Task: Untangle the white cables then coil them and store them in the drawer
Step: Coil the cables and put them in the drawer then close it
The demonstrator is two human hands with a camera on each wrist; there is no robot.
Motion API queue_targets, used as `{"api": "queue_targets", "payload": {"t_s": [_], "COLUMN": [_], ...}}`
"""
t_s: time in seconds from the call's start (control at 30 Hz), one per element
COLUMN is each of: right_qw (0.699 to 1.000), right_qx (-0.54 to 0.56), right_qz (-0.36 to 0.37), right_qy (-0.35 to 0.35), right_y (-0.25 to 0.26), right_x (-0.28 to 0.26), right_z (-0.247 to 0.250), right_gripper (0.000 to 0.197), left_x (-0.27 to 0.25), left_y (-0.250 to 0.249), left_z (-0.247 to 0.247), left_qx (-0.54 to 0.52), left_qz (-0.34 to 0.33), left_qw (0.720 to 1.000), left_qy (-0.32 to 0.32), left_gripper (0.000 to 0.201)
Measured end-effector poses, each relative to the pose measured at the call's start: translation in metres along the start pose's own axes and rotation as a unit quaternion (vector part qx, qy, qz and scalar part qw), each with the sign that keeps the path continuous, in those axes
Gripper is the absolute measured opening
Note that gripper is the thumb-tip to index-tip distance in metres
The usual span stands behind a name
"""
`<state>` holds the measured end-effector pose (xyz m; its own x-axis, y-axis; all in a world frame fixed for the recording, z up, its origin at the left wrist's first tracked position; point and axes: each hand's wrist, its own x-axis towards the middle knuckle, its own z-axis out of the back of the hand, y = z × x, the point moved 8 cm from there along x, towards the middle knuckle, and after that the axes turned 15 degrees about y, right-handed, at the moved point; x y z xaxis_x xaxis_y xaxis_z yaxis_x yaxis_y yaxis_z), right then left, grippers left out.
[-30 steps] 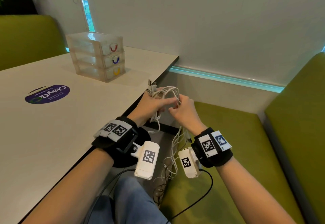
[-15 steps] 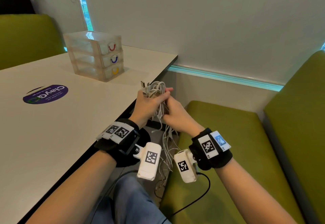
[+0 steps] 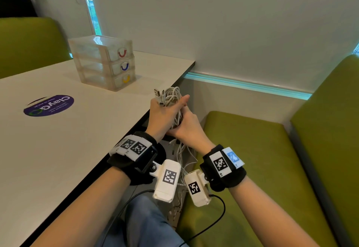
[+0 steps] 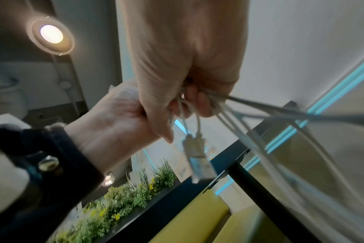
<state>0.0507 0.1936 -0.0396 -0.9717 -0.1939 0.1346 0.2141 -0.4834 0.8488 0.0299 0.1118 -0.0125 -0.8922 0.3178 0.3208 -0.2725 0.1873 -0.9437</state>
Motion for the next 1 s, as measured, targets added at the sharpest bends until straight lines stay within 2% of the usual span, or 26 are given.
{"api": "queue_targets", "payload": {"t_s": [0.03,0.17,0.23,0.4,0.47,0.53,0.6,0.67,0.8,1.0], "right_qw": [1.000,0.999,0.998,0.998,0.998,0.996,0.994,0.993,0.994,0.995], "right_qx": [-0.008,0.019,0.020,0.035,0.045,0.063,0.080,0.089,0.059,0.004], "right_qz": [0.010,0.048,0.054,0.041,0.043,0.053,0.058,0.060,0.070,0.085], "right_qy": [-0.012,-0.014,-0.011,-0.017,-0.026,-0.035,-0.040,-0.046,-0.065,-0.049], "right_y": [0.003,0.006,0.003,-0.008,-0.007,-0.006,-0.004,-0.004,-0.004,-0.001], "right_x": [0.000,-0.003,-0.001,0.001,0.000,0.000,0.001,-0.001,-0.001,0.001], "right_z": [0.001,0.000,-0.003,-0.007,-0.005,-0.003,-0.003,-0.003,-0.007,-0.010], "right_gripper": [0.069,0.036,0.026,0.019,0.026,0.042,0.044,0.037,0.009,0.007], "left_x": [-0.001,-0.002,-0.002,-0.001,0.000,0.001,0.002,0.002,0.001,-0.001], "left_y": [-0.002,-0.007,-0.006,-0.004,-0.005,-0.006,-0.008,-0.012,-0.014,-0.014], "left_z": [-0.002,-0.003,-0.003,-0.008,-0.010,-0.013,-0.014,-0.014,-0.013,-0.008], "left_qx": [0.006,0.019,0.020,0.023,0.025,0.020,0.012,0.018,0.039,0.035], "left_qz": [-0.002,-0.013,-0.008,-0.008,-0.004,-0.005,-0.009,-0.015,-0.023,-0.031], "left_qw": [1.000,1.000,1.000,1.000,0.999,0.998,0.997,0.997,0.998,0.999], "left_qy": [0.004,0.000,0.000,0.019,0.039,0.066,0.074,0.067,0.046,0.014], "left_gripper": [0.008,0.020,0.023,0.022,0.019,0.016,0.015,0.017,0.028,0.033]}}
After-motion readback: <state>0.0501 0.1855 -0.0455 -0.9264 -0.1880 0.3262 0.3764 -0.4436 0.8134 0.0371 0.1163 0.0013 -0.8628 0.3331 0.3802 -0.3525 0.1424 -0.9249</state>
